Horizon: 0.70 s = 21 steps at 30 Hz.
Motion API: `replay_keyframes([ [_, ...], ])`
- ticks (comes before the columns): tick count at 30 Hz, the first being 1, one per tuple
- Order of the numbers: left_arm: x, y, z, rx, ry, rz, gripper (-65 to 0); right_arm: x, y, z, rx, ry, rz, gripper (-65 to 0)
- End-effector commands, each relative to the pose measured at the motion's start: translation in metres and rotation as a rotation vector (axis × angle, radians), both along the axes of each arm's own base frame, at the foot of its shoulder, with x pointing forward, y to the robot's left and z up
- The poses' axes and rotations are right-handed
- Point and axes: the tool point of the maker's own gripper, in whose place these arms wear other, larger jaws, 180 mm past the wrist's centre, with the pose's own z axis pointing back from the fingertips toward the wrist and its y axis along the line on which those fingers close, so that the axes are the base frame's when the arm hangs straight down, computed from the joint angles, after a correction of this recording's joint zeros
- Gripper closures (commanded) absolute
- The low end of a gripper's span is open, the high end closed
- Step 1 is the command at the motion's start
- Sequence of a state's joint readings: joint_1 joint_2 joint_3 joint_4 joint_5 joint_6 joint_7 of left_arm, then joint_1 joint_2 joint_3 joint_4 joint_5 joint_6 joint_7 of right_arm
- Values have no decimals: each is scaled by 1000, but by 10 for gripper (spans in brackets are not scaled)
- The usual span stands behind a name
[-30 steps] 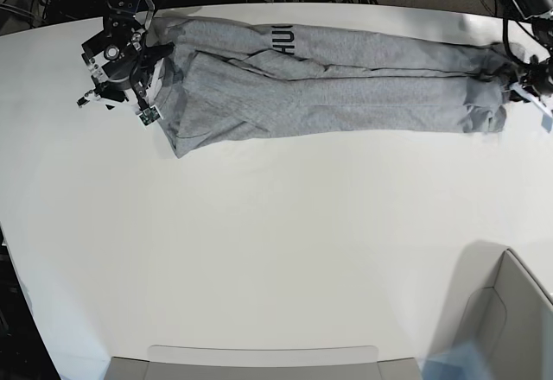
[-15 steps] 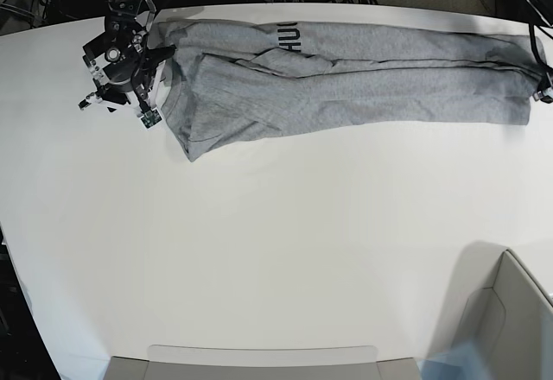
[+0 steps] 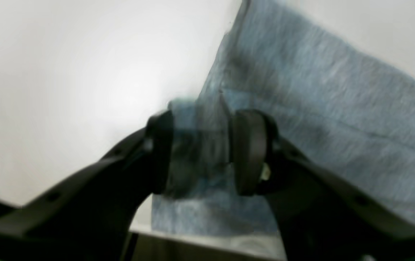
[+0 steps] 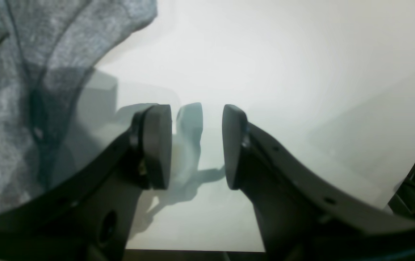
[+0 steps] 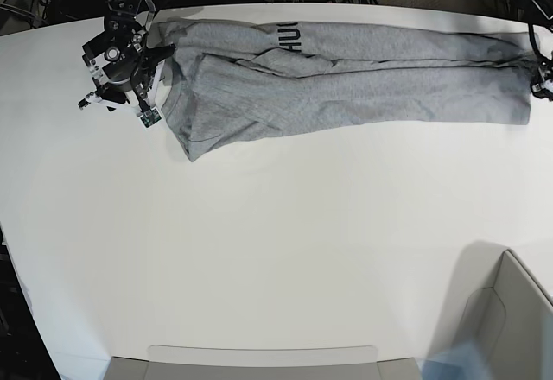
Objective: Fold the T-shirt properly
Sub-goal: 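Lower the left gripper onto the strip's end and pinch it, then tug the pinched strip end with the left gripper to straighten it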
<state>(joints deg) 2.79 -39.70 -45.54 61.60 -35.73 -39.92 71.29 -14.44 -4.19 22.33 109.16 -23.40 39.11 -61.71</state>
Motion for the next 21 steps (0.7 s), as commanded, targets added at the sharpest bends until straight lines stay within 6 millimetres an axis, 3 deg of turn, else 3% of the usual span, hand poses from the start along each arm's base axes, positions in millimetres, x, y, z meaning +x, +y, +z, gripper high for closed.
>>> replay_keyframes([
  [1, 10, 12, 19, 46, -38, -12, -276, 5, 1, 6, -5, -21, 17, -234],
  [7, 3, 12, 13, 60, -41, -15, -276, 4, -2, 6, -10, -19, 16, -234],
  [13, 16, -14, -15, 59, -31, -130, -276, 5, -1, 6, -9, -20, 19, -234],
  [21, -8, -19, -58, -22, 22, -72, -276, 4, -2, 6, -10, -19, 16, -234],
])
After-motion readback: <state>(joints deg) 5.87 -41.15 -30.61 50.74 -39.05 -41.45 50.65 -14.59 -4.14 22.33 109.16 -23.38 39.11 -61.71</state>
